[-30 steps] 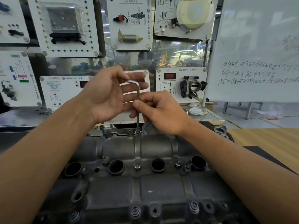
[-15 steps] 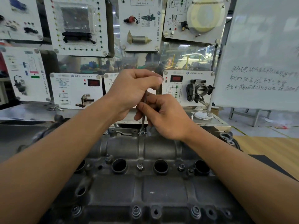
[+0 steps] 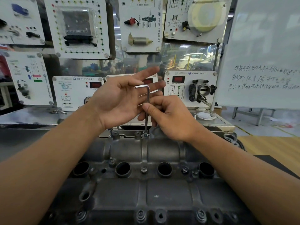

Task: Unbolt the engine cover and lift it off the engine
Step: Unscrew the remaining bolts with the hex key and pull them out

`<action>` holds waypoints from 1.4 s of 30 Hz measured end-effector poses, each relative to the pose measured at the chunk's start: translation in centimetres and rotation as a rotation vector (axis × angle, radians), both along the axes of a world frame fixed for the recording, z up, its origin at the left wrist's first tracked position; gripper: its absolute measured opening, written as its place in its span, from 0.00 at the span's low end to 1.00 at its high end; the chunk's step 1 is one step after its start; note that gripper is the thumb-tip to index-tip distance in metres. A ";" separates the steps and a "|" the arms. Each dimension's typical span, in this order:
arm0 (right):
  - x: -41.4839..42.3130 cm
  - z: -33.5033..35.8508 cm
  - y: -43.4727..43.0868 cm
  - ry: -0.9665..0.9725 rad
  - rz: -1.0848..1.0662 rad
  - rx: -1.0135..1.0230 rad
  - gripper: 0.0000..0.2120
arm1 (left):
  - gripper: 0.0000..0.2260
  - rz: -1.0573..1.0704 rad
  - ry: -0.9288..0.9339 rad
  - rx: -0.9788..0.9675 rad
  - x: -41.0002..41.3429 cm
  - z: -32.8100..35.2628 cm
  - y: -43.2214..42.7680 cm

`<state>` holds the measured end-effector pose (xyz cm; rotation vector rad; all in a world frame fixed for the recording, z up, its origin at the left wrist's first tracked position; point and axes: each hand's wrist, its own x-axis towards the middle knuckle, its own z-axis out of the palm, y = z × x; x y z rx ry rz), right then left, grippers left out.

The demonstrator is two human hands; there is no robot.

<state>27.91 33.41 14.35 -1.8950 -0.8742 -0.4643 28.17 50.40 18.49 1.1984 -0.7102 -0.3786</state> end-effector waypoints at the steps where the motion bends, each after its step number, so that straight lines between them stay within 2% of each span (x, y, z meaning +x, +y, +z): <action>1: -0.1 0.0 0.0 -0.012 0.000 -0.008 0.12 | 0.19 -0.022 -0.019 0.007 0.0 -0.1 0.1; 4: -0.1 -0.1 0.0 -0.035 -0.010 -0.041 0.12 | 0.17 0.033 -0.118 0.092 -0.2 -0.1 -0.5; 8: -0.3 0.0 0.1 -0.086 -0.036 -0.067 0.13 | 0.05 0.480 -0.226 0.131 -0.3 0.4 -2.9; 10: -0.3 0.0 0.2 -0.079 -0.034 -0.065 0.13 | 0.09 0.692 -0.295 0.120 -0.3 0.7 -3.7; 12: -0.1 0.0 0.3 -0.073 -0.040 -0.067 0.13 | 0.10 0.776 -0.279 0.103 -0.2 1.0 -3.6; 15: 0.3 0.2 0.2 -0.044 -0.037 -0.071 0.12 | 0.11 0.648 -0.073 0.029 0.0 1.3 -2.6; 18: 0.6 0.1 0.1 -0.006 -0.019 -0.047 0.12 | 0.15 0.359 0.054 -0.030 0.2 1.0 -1.5; 21: 0.7 0.1 -0.1 0.007 -0.008 -0.050 0.13 | 0.17 0.120 0.029 -0.033 0.1 0.2 -1.0; 25: 0.4 0.1 0.0 -0.009 -0.013 -0.046 0.13 | 0.15 0.026 -0.044 -0.026 0.5 -0.2 -0.6; 27: 0.4 0.0 0.0 -0.023 -0.032 -0.049 0.13 | 0.14 0.018 -0.082 -0.012 0.4 -0.4 -0.9; 29: 0.4 0.0 0.1 -0.043 -0.057 -0.062 0.13 | 0.12 0.117 -0.137 0.018 0.3 -0.3 -1.6; 32: 0.5 -0.1 0.2 -0.073 -0.065 -0.085 0.14 | 0.04 0.508 -0.264 0.068 0.3 0.1 -3.4; 34: 0.6 -0.1 0.2 -0.086 -0.064 -0.097 0.15 | 0.07 0.722 -0.314 0.065 0.4 0.3 -4.2; 35: 0.6 -0.1 0.2 -0.086 -0.063 -0.104 0.15 | 0.08 0.754 -0.295 0.053 0.5 0.5 -4.4; 38: 0.9 0.1 0.1 -0.081 -0.058 -0.116 0.14 | 0.09 0.652 -0.125 -0.003 0.5 0.9 -3.6; 42: 1.1 0.3 0.0 -0.017 -0.045 -0.105 0.14 | 0.14 0.396 0.053 -0.128 1.0 0.8 -2.1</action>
